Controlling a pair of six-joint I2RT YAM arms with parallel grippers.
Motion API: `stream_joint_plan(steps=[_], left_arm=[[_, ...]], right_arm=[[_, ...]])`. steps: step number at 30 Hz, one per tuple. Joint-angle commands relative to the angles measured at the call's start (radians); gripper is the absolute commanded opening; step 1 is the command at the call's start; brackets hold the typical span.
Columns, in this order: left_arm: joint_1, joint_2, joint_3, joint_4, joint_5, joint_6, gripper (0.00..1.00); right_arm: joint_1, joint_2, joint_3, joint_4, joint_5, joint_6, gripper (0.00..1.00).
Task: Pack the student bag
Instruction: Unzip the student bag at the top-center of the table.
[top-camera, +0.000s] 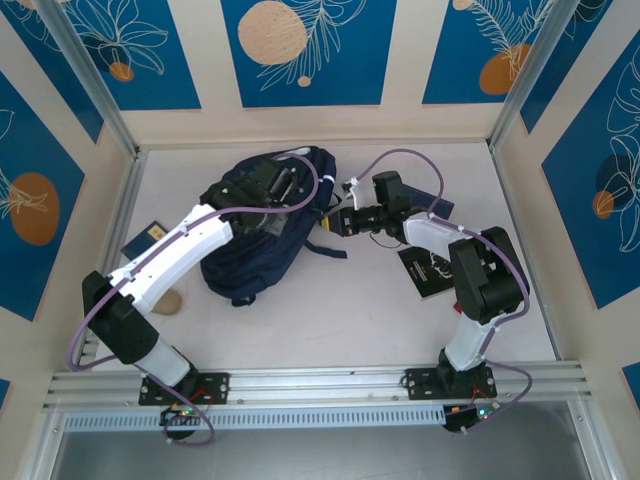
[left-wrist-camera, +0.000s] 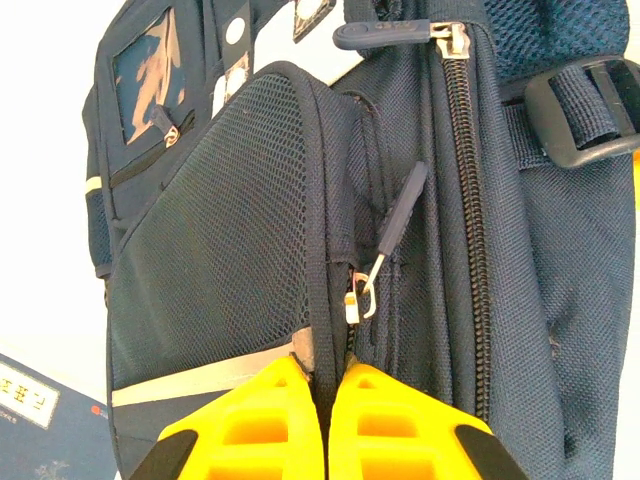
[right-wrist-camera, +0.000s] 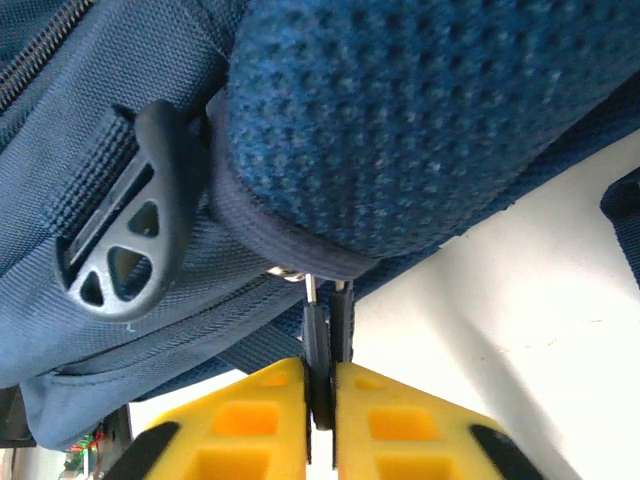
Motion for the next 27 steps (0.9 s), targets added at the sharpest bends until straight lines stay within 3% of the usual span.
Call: stream_joint_plan(steps=[1,3,9,16,21,25,27], left_arm=[[0.009,-0.036,0.014,0.075,-0.015,-0.020,0.00],[0.009,-0.034,0.013,0.075,-0.016,-0.024,0.00],[0.009,-0.004,0.018,0.078,-0.018,-0.068,0.00],[0.009,0.077,0.061,0.089,0.000,-0.177,0.00],[0.009,0.121,0.078,0.131,0.090,-0.245,0.00],[0.014,0.143,0.093,0.156,0.198,-0.235,0.00],[0.021,0.148,0.108,0.148,0.270,-0.200,0.12]], right_arm=[[-0.003,-0.006,0.027,-0.024,-0.009,-0.025,0.05],[0.002,-0.019,0.021,-0.050,0.004,-0.042,0.00],[0.052,-0.110,-0.052,-0.101,0.097,-0.102,0.00],[0.239,-0.215,-0.157,-0.084,0.274,-0.113,0.00],[0.344,-0.252,-0.251,0.020,0.326,-0.052,0.00],[0.353,-0.314,-0.322,0.090,0.404,-0.004,0.00],[0.336,-0.371,-0.354,0.100,0.469,0.013,0.00]])
